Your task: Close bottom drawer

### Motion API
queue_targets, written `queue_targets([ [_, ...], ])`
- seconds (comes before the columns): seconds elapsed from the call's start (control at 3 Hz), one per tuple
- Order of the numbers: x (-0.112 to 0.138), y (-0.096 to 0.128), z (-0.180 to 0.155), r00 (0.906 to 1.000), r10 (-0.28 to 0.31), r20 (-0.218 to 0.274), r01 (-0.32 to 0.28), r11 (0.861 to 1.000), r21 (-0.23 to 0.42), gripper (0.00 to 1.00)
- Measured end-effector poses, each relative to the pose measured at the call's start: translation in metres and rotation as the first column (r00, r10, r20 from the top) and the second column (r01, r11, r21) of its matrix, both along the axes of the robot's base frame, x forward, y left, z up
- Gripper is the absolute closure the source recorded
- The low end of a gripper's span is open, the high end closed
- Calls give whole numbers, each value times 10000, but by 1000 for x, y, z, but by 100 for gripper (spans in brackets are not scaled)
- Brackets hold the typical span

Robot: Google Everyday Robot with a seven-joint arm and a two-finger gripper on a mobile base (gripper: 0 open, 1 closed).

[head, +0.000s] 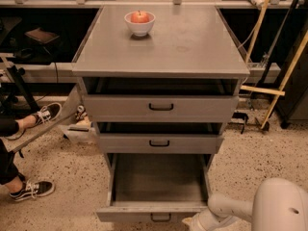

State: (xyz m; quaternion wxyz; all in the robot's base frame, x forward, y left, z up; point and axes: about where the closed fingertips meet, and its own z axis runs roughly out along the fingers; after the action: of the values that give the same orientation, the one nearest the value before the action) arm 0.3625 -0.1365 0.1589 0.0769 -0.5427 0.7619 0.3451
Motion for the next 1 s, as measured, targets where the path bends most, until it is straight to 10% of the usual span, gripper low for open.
queue_targets([
  [0.67,69,9,42,9687,-1712,1799,1523,9817,1142,0],
  [1.0,87,42,80,9495,-1613,2692,1208,9795,1610,0],
])
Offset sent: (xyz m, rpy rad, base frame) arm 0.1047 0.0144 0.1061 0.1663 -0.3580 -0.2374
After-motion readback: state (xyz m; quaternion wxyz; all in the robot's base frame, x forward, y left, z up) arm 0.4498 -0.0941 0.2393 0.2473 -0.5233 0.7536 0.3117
